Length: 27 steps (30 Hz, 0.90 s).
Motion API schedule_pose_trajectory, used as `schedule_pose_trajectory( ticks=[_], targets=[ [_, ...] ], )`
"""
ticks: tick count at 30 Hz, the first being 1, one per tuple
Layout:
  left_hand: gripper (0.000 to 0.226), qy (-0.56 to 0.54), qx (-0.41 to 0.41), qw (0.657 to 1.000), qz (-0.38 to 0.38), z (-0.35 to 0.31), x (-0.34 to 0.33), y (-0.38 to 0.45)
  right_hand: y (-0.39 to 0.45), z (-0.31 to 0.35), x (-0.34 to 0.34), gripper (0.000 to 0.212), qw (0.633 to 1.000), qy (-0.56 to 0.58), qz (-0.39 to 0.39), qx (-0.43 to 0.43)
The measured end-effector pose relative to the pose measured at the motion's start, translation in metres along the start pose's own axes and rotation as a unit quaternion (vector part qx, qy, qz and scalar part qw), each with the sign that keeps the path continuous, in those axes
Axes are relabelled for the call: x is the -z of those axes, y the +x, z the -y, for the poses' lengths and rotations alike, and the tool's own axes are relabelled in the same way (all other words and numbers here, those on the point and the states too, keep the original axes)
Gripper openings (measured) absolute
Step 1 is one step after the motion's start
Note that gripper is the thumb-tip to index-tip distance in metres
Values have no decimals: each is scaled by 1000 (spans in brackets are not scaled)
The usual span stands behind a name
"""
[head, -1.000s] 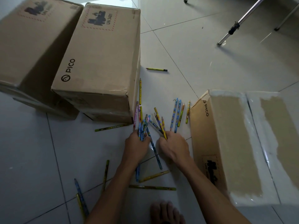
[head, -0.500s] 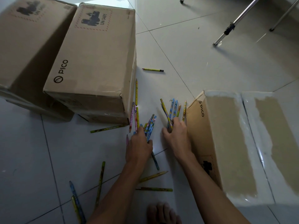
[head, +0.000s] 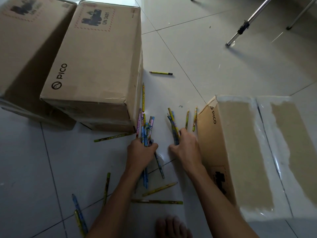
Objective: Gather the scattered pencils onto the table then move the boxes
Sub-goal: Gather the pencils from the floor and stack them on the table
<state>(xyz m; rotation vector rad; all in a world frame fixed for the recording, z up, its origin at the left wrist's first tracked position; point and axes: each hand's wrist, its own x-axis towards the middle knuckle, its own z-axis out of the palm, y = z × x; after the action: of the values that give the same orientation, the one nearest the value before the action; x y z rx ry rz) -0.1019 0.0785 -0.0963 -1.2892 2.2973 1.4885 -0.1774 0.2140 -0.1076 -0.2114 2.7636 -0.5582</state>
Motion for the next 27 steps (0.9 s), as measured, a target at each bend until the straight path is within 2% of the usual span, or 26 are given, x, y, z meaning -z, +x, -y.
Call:
schedule_pose_trajectory(
  ticks=[5, 10, 14, 19, 23, 27],
  targets=[
    [29, -24, 21, 999, 4, 2, 2, 3, -5, -2, -1, 29, 1000, 14, 7, -3],
    [21, -59, 49, 996, 40, 5, 2, 4, 9, 8, -1, 27, 999, 9, -21, 23],
    [23, -84, 55, 993, 63, 9, 3, 5, 12, 14, -3, 19, 1000, -5, 7, 27],
    [24, -98, 42, 991, 80, 10, 5, 2, 0, 19, -4, 26, 996, -55, 61, 19],
    [28, -116, 29, 987, 105, 14, 4, -2, -11, 16, -15, 22, 990, -105, 57, 72],
    [26, -165, 36, 978, 123, 21, 2, -5, -16, 14, -17, 18, 989, -110, 55, 82]
  ],
)
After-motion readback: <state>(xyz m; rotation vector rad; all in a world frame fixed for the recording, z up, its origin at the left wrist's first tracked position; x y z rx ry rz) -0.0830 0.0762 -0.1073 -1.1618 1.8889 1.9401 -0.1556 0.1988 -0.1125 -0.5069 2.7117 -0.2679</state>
